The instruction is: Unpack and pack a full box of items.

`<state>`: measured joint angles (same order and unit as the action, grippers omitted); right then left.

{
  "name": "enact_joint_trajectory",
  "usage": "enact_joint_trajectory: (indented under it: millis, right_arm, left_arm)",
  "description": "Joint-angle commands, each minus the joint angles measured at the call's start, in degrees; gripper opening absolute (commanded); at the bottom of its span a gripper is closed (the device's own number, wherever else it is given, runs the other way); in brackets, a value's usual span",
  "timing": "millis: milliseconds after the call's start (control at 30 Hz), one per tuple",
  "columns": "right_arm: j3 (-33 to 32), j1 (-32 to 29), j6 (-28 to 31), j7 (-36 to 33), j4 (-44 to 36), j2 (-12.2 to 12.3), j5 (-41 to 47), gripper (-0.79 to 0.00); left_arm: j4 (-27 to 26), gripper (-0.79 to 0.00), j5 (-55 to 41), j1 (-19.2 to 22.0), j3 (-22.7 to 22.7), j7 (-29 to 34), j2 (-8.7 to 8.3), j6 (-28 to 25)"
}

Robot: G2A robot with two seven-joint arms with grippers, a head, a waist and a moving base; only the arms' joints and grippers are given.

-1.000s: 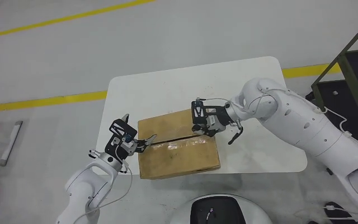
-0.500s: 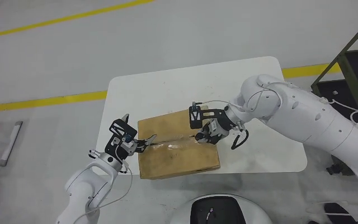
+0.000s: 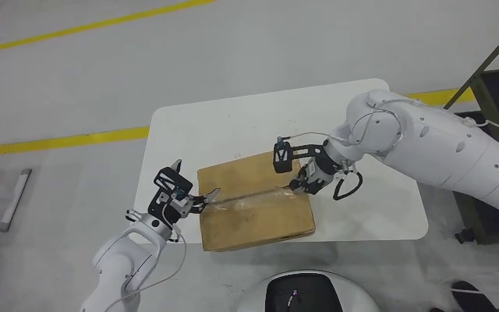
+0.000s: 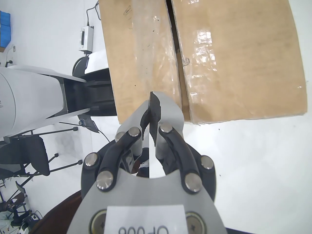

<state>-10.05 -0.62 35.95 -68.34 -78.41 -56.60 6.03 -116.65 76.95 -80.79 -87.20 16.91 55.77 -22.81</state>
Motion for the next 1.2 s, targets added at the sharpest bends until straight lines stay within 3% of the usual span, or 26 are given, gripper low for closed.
enact_joint_trajectory:
  millis: [0,200,267,300,367,400,800,1167]
  right_arm:
    - [0.3,0.6,-0.7,-0.7,0.3,-0.1,-0.6,-0.785]
    - [0.3,1.2,-1.6,-1.6,1.7,-0.8,-0.4,-0.785]
    - [0.3,1.2,-1.8,-1.8,2.9,-1.0,-0.4,-0.785]
    - [0.3,1.1,-1.8,-1.8,2.9,-1.2,-0.4,-0.785]
    - [0.3,1.0,-1.9,-1.9,3.4,-1.4,-0.6,-0.785]
    - [0.3,1.0,-1.9,-1.9,3.6,-1.6,-0.7,-0.785]
    - [0.3,0.4,-2.3,-2.3,4.7,-2.7,-1.5,-0.785]
    - [0.3,0.3,-3.2,-3.2,5.2,-3.0,-1.9,-0.785]
  left_arm:
    - [0.0,0.0,0.1,0.0,0.1,0.1,0.05,0.1]
    - [-0.2,0.0,0.4,0.1,0.4,0.2,0.17,-0.1]
    - [-0.3,-0.04,0.5,0.1,0.5,0.1,0.2,-0.4]
    - [-0.4,-0.237,0.6,0.1,0.6,0.1,0.2,-0.8]
    - [-0.5,-0.502,0.8,0.2,0.7,-0.1,0.22,-1.2]
    - [-0.6,-0.785,0.9,0.2,0.8,-0.1,0.22,-1.7]
    - [0.2,-0.785,1.8,2.7,7.3,2.7,0.34,-11.1]
    - [2.7,-0.785,4.9,5.3,11.2,4.6,0.72,-11.5]
